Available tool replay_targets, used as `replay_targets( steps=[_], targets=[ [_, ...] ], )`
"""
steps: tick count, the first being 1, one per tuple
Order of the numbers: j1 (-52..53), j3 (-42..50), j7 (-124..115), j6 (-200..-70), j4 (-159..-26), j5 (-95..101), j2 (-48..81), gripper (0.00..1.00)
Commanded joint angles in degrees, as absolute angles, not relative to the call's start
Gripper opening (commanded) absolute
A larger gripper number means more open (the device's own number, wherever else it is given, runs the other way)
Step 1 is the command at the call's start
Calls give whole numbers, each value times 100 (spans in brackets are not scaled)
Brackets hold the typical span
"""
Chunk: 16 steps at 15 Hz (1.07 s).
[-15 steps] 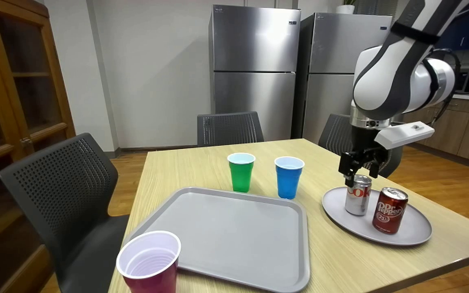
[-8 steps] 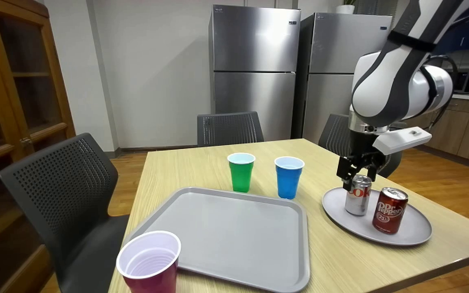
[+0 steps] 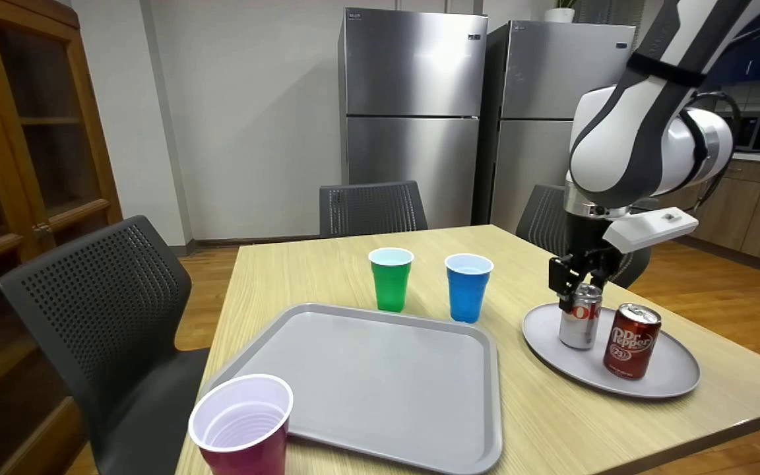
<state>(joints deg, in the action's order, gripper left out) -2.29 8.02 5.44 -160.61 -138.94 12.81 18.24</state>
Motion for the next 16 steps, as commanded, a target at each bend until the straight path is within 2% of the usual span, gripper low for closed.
replay_targets(
  steps=[1,16],
  targets=[
    [-262,746,569,-16172,-13932,1282,1798,40],
    [-320,337,833,-16043,-14119,900,1070,39]
  ],
)
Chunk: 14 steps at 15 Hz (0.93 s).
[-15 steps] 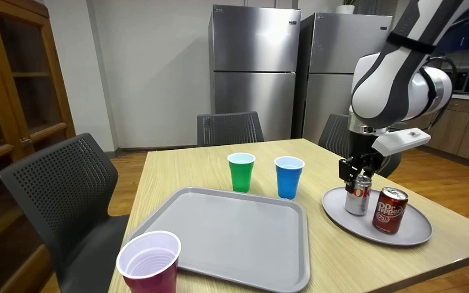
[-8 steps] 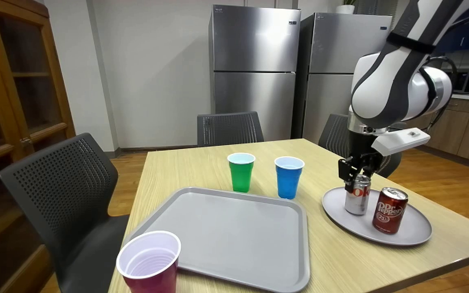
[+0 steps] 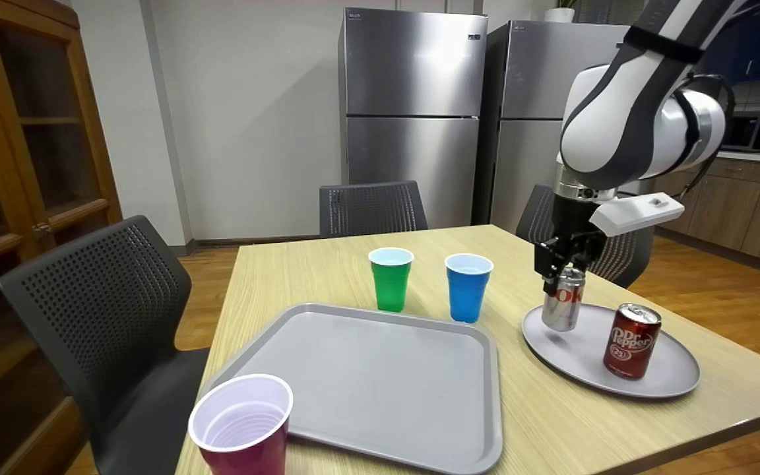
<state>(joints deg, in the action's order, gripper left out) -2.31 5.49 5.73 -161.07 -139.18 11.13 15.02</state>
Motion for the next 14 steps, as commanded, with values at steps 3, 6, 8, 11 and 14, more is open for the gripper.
replay_targets(
  steps=[3,6,8,11,14],
  targets=[
    [-295,131,950,-16031,-14183,695,899,39],
    [-259,-83,1109,-16031,-14243,445,773,39],
    [-233,-215,1214,-16015,-14279,282,710,39],
    [-157,-375,1264,-16011,-14296,131,684,39],
    [-35,-477,1160,-16016,-14262,108,695,39]
  ],
)
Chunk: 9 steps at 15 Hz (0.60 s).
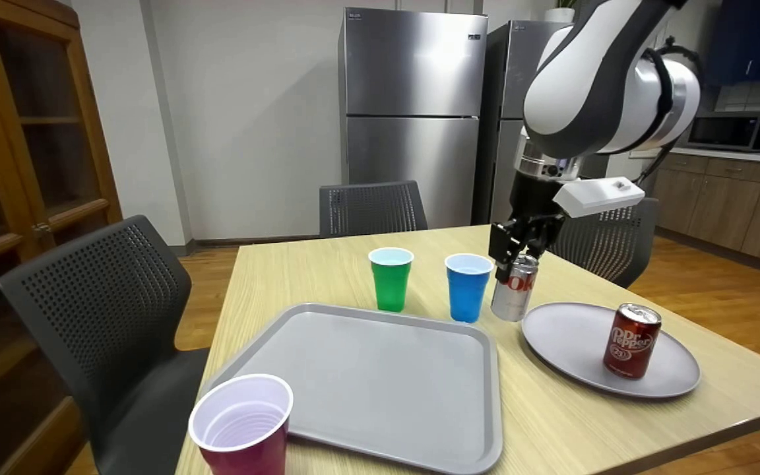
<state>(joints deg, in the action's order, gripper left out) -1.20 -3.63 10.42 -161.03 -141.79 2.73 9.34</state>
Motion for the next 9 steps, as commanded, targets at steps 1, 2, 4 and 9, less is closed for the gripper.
replay_targets(
  steps=[1,2,4,9],
  targets=[
    [15,-505,1107,-16003,-14240,118,699,39],
    [69,-514,1064,-16015,-14234,153,704,39],
    [198,-534,950,-16020,-14213,235,721,39],
    [445,-581,904,-15943,-14083,323,819,39]
  ],
)
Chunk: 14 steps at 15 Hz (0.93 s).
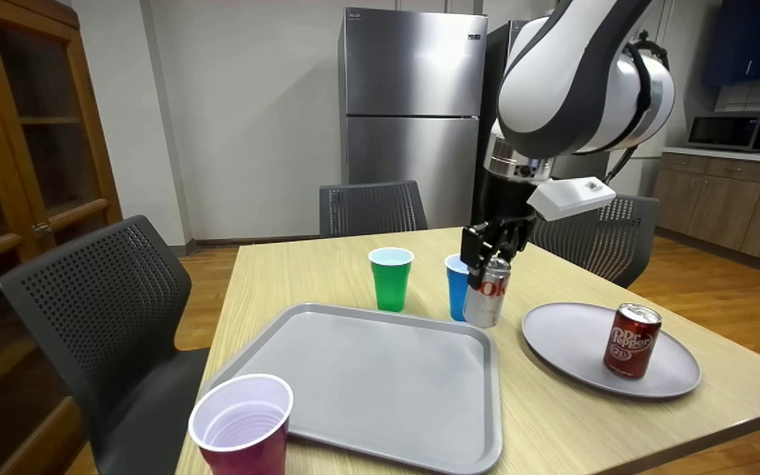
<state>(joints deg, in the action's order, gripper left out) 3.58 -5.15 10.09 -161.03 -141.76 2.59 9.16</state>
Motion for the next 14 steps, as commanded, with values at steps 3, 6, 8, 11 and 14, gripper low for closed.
replay_targets(
  steps=[3,6,8,11,14],
  targets=[
    [515,-633,1007,-15913,-13929,321,910,39],
    [551,-710,1097,-15911,-13724,267,1039,39],
    [558,-790,1166,-15895,-13556,219,1158,39],
    [592,-889,1244,-15851,-13295,278,1356,39],
    [624,-955,1321,-15813,-13044,343,1591,39]
  ],
)
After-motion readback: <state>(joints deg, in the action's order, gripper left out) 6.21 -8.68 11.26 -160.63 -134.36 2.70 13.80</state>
